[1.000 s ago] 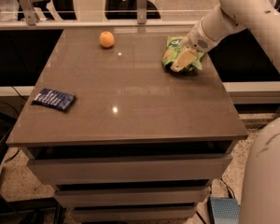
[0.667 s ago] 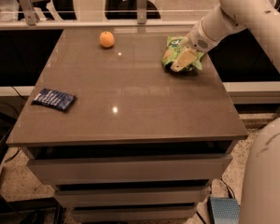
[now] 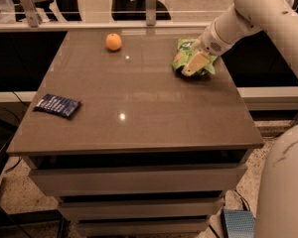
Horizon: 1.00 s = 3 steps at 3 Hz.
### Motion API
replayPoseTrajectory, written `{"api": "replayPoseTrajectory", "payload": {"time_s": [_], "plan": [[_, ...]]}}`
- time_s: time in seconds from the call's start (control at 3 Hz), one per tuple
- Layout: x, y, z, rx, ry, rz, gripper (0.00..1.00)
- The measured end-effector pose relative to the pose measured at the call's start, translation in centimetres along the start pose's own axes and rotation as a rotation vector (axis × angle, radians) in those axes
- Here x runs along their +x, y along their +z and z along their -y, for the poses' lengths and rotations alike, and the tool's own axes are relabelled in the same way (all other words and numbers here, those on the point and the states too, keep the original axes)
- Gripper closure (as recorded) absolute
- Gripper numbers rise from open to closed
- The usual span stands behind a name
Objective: Pick green rice chip bag
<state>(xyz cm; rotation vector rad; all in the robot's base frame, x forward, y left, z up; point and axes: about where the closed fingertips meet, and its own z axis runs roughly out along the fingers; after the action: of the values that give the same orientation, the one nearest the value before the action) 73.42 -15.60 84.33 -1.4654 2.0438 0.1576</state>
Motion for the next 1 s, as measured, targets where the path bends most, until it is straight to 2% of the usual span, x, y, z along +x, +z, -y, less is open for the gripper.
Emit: {"api": "replayPoseTrajectory", "payload": {"time_s": [1.0], "plan": [[-0.08,-0.08,0.03,0.000,0.000,0.000,0.13]]}}
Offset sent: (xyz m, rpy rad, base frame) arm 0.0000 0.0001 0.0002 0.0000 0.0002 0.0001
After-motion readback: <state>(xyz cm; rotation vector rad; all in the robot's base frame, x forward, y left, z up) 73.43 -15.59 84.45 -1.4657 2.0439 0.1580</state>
